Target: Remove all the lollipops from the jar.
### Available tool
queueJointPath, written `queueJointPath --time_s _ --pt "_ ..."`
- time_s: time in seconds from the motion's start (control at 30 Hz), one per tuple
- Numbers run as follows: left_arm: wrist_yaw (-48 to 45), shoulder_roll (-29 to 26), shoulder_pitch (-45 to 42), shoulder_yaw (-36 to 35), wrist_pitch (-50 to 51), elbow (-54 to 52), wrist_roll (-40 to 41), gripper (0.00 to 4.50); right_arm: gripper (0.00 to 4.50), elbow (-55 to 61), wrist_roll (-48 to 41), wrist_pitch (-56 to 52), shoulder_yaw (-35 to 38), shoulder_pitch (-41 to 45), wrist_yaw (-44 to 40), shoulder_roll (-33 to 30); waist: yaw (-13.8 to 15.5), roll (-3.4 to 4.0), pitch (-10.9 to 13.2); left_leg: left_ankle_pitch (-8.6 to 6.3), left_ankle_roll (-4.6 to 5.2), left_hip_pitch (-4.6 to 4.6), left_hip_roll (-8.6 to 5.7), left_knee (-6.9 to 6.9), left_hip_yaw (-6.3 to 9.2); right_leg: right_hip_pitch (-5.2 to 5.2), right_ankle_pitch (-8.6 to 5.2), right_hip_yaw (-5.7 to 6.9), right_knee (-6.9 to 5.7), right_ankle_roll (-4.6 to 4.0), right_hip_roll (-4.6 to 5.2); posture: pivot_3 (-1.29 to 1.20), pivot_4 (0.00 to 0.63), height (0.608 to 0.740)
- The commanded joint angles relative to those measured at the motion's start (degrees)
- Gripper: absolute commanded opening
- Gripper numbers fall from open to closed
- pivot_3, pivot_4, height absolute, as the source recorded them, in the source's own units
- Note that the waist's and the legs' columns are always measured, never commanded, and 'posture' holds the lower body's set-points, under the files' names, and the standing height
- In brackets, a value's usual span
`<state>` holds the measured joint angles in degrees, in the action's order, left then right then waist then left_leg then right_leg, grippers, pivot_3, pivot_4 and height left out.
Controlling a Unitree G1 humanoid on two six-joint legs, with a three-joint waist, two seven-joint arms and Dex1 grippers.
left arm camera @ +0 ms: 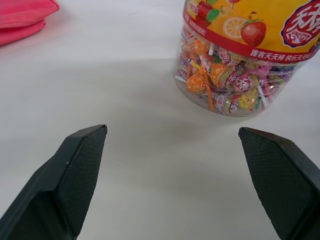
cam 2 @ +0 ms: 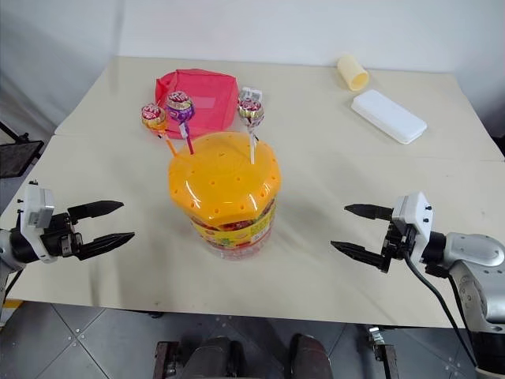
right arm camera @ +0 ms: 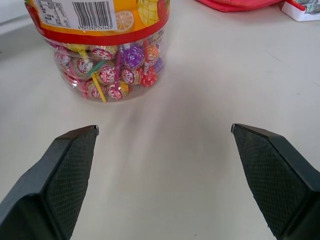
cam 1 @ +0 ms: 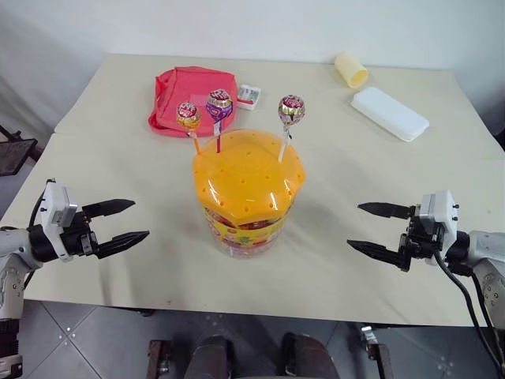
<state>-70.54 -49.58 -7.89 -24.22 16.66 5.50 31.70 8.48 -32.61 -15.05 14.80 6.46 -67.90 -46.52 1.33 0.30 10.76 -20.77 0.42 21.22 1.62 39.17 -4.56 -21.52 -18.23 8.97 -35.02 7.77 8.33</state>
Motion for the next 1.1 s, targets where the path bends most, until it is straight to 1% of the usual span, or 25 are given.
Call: queueJointPath --time_s 0.03,0.07,0.1,0.13,0.2,0.27,0.37,0.5,0.6,0.7,0.77,0.87,1.1 --pt "0.95 -1.13 -0.89 -1.46 0.08 1.17 0.32 4.50 4.46 0.05 -0.04 0.12 0.14 0.95 0.09 -0.28 -0.01 0.00 0.00 0.00 0.00 0.00 0.00 0.00 0.00 0.00 0.00 0.00 0.00 0.00 0.00 0.00 0.150 0.740" --pt "1.88 -1.26 -1.48 -1.36 0.84 1.61 0.15 4.50 4.46 -0.06 -0.05 0.08 -0.02 1.20 0.19 -0.27 -0.01 0.00 0.00 0.00 0.00 0.00 0.00 0.00 0.00 0.00 0.00 0.00 0.00 0.00 0.00 0.00 0.150 0.740" --pt "3.19 -1.83 -2.64 -1.07 4.52 2.43 0.90 4.50 4.46 -0.09 -0.17 0.06 -0.09 1.42 0.27 -0.26 0.00 0.00 0.00 0.00 0.00 0.00 0.00 0.01 0.00 0.00 0.00 0.00 -0.02 0.00 0.00 0.00 0.150 0.740" --pt "3.86 -2.44 -3.00 -0.81 5.86 2.49 0.71 4.50 4.46 0.07 -0.53 0.09 0.10 1.52 0.29 -0.16 0.01 0.00 0.00 0.00 0.00 -0.01 0.00 0.01 -0.01 0.00 0.00 0.00 -0.03 0.00 0.00 0.00 0.150 0.740" --pt "4.15 -3.20 -2.99 -0.66 6.82 1.66 0.29 4.50 4.46 0.26 -1.10 -0.34 0.38 1.91 0.42 -0.24 -0.03 -0.02 -0.01 0.00 0.00 -0.01 0.00 0.03 0.01 0.00 0.00 0.01 -0.06 0.00 0.00 0.00 0.150 0.740" --pt "4.25 -2.91 -3.03 -1.44 5.06 0.67 0.21 4.50 4.46 0.43 -1.71 -0.76 0.65 2.20 0.06 -0.54 -0.02 -0.02 -0.01 0.00 0.01 -0.01 0.00 0.03 -0.01 -0.01 0.00 0.00 -0.05 0.00 0.00 0.00 0.150 0.740" --pt "2.62 -3.22 -3.94 -3.07 6.48 -1.08 3.70 4.50 4.46 1.09 -2.80 -1.23 1.26 2.17 -0.91 -1.04 0.00 -0.02 -0.01 0.00 0.01 0.00 0.00 0.03 -0.01 -0.01 0.00 0.01 -0.06 0.00 0.00 0.00 0.150 0.740" --pt "1.24 -3.60 -7.74 -4.58 5.19 -3.30 6.90 4.50 4.46 3.85 -5.82 -2.66 3.37 1.58 -2.33 -2.25 0.16 -0.02 -0.01 0.00 0.01 0.03 0.01 0.07 0.02 -0.01 0.00 0.01 -0.07 0.00 0.00 0.00 0.150 0.740" --pt "-0.24 -3.67 -12.83 -4.37 7.16 -4.96 10.82 4.50 4.46 8.10 -10.50 -6.09 5.67 3.73 -1.08 -3.35 0.09 -0.02 -0.01 0.00 0.01 0.01 -0.02 0.08 0.02 -0.01 0.00 0.00 -0.10 0.00 0.02 0.00 0.150 0.740" --pt "-0.67 -3.29 -15.68 -3.82 8.42 -5.24 12.65 4.50 4.46 10.03 -12.98 -8.27 6.58 5.10 0.07 -3.73 0.01 -0.02 -0.01 0.00 0.01 -0.02 -0.01 0.08 0.02 -0.01 0.00 0.01 -0.14 0.00 0.02 0.00 0.150 0.740" --pt "-1.33 -2.97 -18.13 -2.41 8.72 -5.32 13.19 4.50 4.46 11.55 -13.93 -7.94 7.28 5.70 0.07 -3.62 -0.02 -0.03 -0.01 0.00 0.01 -0.03 0.00 0.08 0.03 -0.01 0.00 0.03 -0.16 0.00 0.01 0.00 0.150 0.740" --pt "-4.17 -1.51 -23.92 2.31 8.89 -4.20 13.49 4.50 4.46 14.32 -15.68 -8.42 8.66 5.93 -1.35 -5.32 0.21 -0.03 -0.01 0.00 0.01 0.00 -0.02 0.08 0.01 -0.02 0.00 0.02 -0.13 0.00 0.01 0.00 0.150 0.740" --pt "-10.00 3.37 -34.95 9.80 6.62 1.02 11.52 4.50 4.46 16.56 -16.97 -9.70 7.47 10.47 3.66 -4.78 0.10 -0.05 -0.02 -0.07 0.12 0.08 -0.05 0.48 0.03 0.00 0.00 0.00 -0.38 0.00 0.03 0.00 0.150 0.740"
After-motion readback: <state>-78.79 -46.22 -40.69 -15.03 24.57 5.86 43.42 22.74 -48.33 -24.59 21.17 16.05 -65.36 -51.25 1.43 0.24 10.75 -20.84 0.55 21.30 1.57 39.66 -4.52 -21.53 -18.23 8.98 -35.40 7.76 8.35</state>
